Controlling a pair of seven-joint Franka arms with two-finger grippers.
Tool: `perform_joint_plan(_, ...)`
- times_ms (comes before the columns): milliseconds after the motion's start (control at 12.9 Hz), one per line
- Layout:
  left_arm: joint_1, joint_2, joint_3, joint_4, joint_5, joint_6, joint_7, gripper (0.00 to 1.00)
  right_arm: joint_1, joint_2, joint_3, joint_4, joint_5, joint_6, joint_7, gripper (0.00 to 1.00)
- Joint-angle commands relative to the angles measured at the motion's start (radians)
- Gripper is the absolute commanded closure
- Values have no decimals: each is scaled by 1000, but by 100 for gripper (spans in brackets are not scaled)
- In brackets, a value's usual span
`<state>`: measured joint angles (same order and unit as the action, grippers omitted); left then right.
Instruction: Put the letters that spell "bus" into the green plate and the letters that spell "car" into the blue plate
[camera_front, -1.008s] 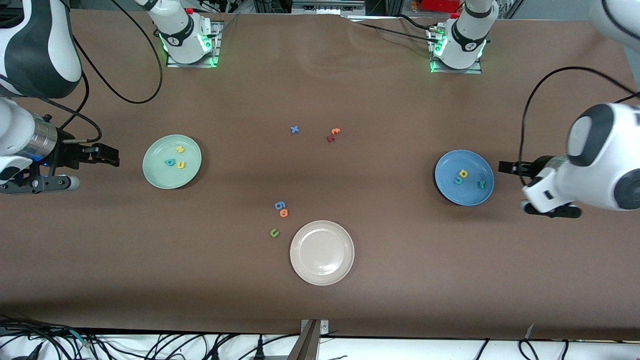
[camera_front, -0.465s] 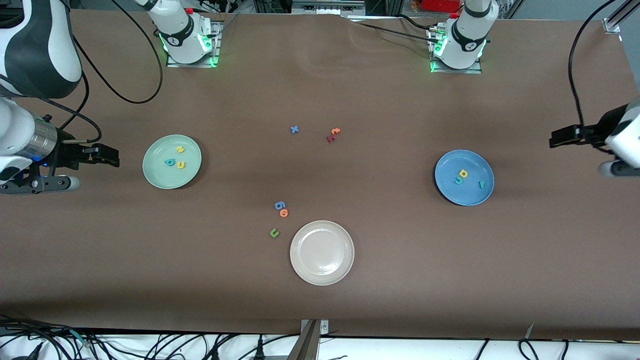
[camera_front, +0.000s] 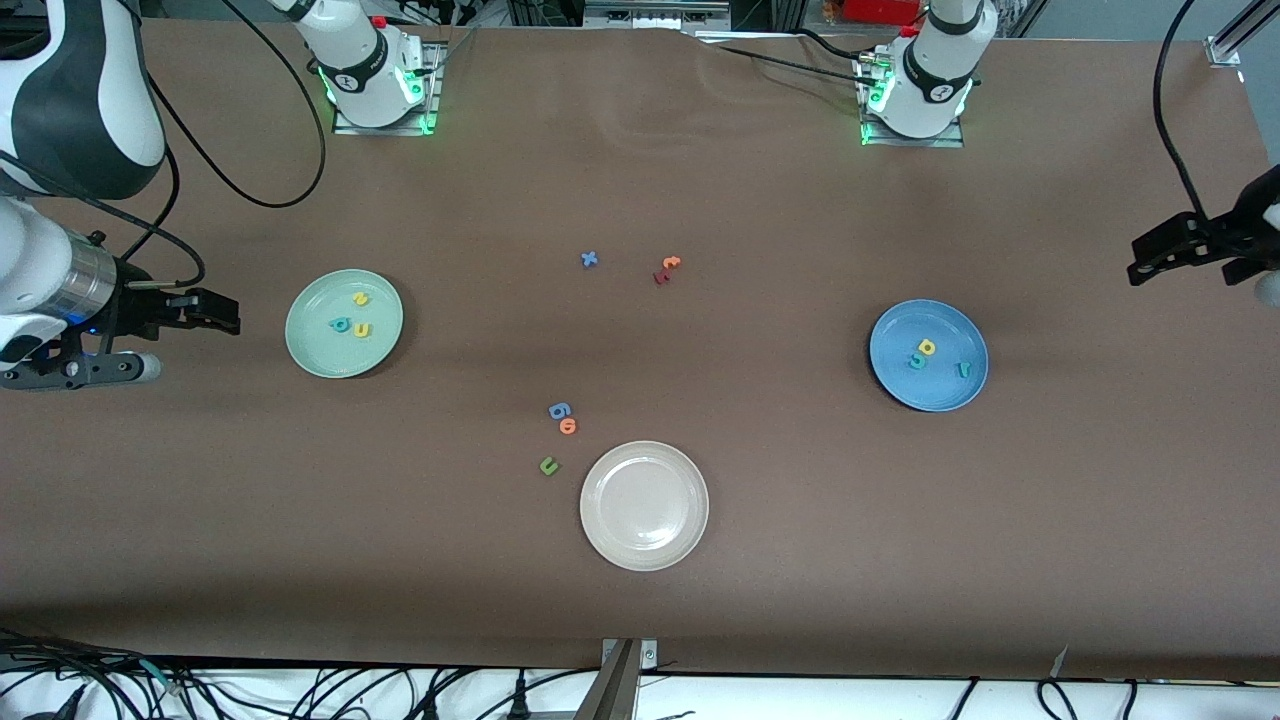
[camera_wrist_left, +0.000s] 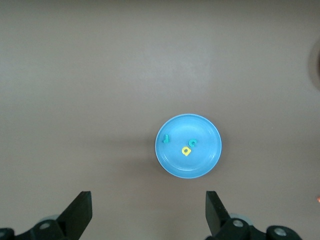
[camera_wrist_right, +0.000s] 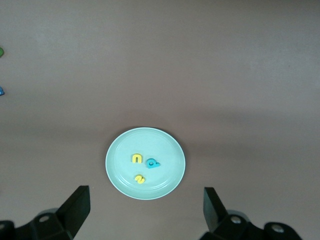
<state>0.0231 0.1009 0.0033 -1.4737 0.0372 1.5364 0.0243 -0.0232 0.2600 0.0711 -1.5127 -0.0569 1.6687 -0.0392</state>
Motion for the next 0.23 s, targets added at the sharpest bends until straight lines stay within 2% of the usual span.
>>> perform_joint_plan(0, -22, -36, 18, -71, -30, 24, -1, 0, -11, -1, 15, 0, -3, 3, 13, 0)
perform_joint_plan(155, -8, -14, 14, -68, -37, 21, 2, 0, -11, -1, 15, 0, -3, 2, 13, 0)
